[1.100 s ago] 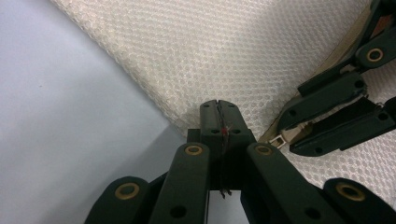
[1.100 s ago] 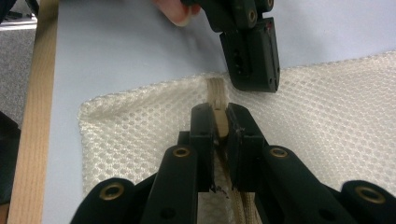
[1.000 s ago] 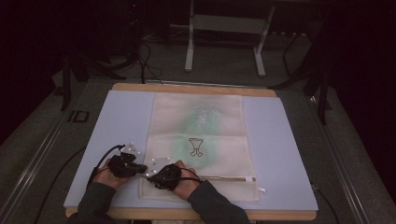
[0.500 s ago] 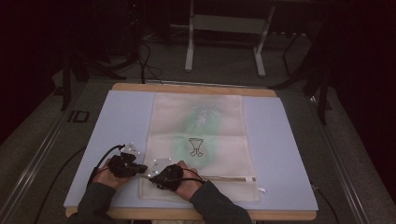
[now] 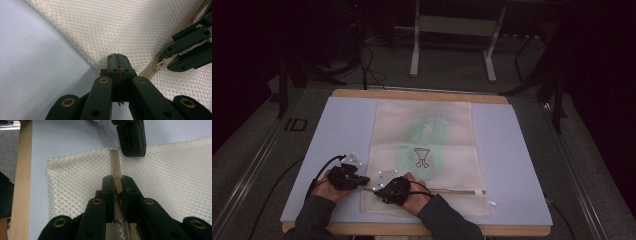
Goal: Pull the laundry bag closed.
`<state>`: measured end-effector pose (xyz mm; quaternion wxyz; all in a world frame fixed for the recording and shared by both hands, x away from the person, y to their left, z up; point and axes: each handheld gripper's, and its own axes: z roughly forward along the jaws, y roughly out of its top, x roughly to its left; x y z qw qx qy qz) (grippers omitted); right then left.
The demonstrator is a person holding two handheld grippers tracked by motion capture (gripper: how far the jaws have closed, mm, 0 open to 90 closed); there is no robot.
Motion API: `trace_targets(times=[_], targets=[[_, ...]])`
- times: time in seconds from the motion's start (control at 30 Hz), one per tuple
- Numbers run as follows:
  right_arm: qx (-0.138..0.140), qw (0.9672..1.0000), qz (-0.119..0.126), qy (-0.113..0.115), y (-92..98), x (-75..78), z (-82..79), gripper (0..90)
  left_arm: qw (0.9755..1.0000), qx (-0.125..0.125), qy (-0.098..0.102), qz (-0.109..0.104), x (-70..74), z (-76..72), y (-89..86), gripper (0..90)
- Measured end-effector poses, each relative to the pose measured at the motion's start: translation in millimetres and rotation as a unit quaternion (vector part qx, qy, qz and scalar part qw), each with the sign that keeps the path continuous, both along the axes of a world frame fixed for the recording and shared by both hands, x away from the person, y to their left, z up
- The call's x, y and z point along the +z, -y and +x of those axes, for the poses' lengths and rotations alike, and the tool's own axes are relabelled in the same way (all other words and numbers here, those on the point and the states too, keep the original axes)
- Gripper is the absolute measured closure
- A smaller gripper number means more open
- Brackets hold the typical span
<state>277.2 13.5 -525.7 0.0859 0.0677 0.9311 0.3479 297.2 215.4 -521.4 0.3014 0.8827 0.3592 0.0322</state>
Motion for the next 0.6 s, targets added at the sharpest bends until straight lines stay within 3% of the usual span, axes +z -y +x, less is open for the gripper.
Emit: trace_targets(times=[0.6], targets=[[-0.002,1.0000,-0.004,0.002,5.1,1.7,-3.0,82.1,1.0000,-0.001,0.001,0.002,0.1,0.0,0.1,90.0]])
